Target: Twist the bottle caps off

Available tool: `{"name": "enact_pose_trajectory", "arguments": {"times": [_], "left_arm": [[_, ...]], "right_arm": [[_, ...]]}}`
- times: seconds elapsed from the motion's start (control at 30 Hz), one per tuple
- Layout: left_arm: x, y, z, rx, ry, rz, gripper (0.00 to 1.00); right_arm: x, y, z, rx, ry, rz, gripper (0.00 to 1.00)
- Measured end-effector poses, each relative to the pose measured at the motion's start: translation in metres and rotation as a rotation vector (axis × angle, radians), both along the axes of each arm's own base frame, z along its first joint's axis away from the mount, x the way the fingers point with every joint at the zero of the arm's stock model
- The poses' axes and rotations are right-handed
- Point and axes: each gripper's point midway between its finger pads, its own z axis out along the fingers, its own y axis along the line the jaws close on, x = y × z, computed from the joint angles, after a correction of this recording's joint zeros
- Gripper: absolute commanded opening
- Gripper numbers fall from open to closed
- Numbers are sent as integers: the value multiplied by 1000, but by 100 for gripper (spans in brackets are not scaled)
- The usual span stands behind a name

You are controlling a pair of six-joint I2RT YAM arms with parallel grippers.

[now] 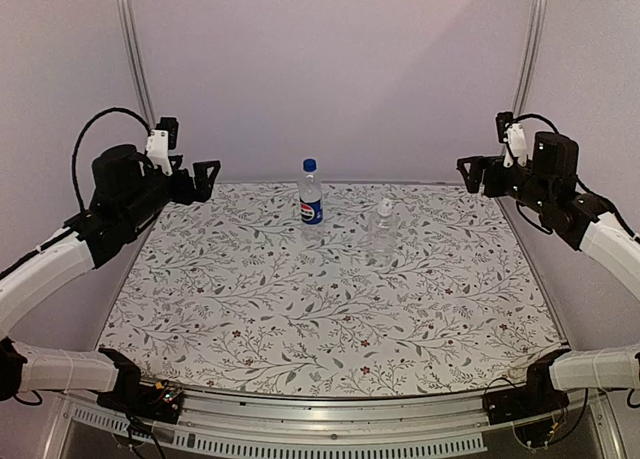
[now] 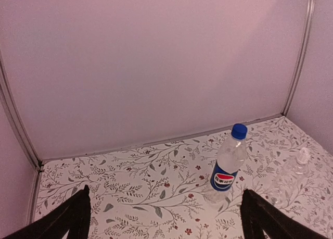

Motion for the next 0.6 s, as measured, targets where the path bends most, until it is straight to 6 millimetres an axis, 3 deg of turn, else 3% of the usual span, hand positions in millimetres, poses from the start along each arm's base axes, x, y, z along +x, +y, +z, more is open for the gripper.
{"name": "enact_pose_trajectory", "arguments": {"times": [0.6], "left_arm": [[-1, -2, -2, 20, 0, -1, 100]], "right_arm": [[0, 1, -19, -17, 56, 3, 99]]}}
